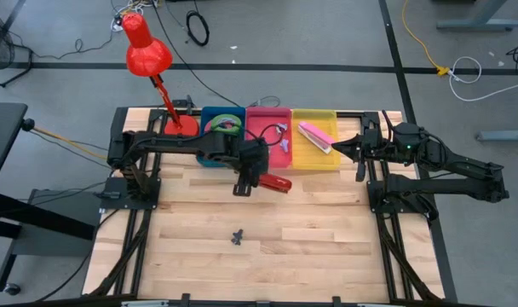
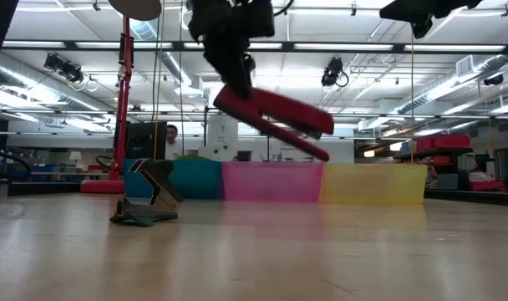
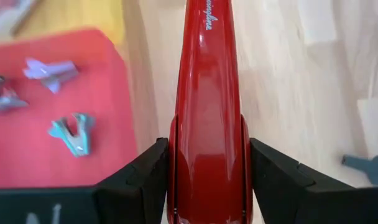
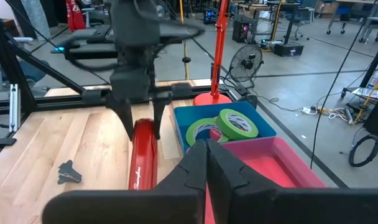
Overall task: Pick and place Stapler, Stapler remover, tape
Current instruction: Put the red stapler into the yellow bin
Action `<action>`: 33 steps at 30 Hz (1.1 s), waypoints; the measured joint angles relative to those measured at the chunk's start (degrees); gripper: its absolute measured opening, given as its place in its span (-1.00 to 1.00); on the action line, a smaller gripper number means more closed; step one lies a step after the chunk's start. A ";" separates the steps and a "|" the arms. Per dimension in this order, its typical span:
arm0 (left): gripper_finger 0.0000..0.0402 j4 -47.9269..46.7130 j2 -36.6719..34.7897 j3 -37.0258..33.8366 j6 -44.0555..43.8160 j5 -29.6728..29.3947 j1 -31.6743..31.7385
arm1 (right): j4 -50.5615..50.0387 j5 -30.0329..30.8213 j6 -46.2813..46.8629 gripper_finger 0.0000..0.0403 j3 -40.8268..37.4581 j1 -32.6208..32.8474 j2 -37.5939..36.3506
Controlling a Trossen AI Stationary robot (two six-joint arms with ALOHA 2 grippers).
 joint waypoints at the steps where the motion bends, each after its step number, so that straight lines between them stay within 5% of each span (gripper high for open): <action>1: -0.04 -0.48 0.00 1.15 0.05 -0.08 0.00 | 0.00 0.00 0.00 -0.95 -0.01 -0.01 0.00; 15: -0.04 -6.38 -0.04 15.48 2.16 -0.52 0.04 | -0.02 -0.01 0.00 -0.95 0.01 0.00 0.00; 33: -0.04 -6.26 -0.11 17.90 9.26 -0.47 0.71 | 1.43 0.00 0.00 -0.95 -0.01 0.00 0.02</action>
